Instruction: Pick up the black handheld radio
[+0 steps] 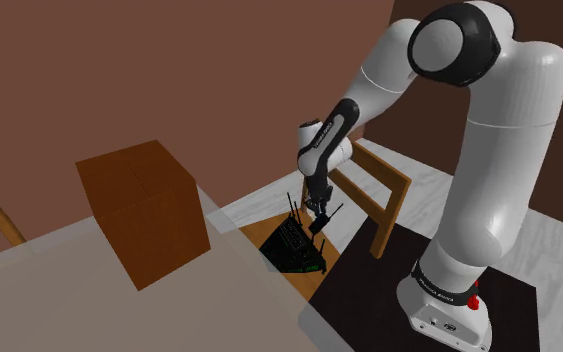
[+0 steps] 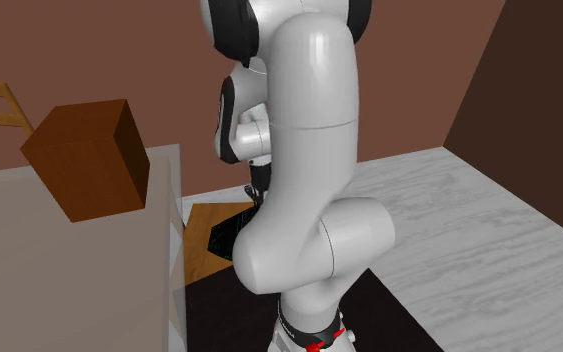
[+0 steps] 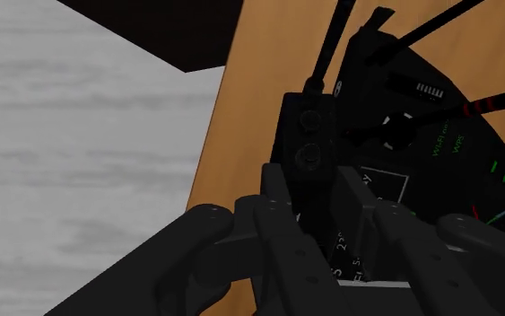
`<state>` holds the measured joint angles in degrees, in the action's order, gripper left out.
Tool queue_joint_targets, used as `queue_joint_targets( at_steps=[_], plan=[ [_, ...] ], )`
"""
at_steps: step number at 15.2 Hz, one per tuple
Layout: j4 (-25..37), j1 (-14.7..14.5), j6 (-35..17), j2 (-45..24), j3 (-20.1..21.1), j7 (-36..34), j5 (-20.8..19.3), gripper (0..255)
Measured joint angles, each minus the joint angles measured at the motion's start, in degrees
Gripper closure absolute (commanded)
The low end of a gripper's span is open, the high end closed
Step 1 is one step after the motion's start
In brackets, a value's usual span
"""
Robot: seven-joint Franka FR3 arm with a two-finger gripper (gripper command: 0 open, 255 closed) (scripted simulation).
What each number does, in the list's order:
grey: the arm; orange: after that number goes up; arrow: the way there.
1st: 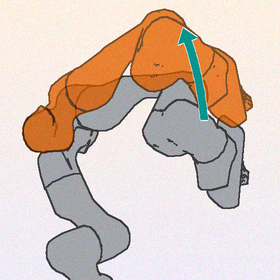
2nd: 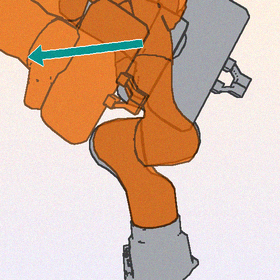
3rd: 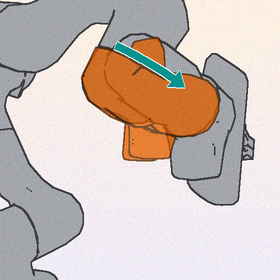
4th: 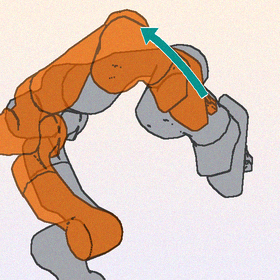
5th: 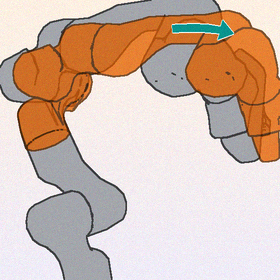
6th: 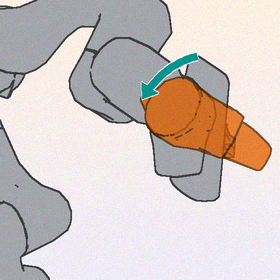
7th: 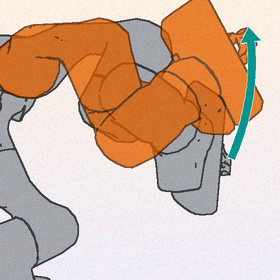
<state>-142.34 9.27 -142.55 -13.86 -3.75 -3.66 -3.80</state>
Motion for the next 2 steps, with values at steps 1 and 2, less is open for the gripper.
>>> queue_joint_targets(
  at_steps=[1, 2],
  plan=[
    [-0.1, 0.0, 0.7, 0.7, 0.0, 0.1, 0.0, 255],
    [0.0, 0.0, 1.1, 1.1, 0.0, 0.1, 0.0, 255]
  ],
)
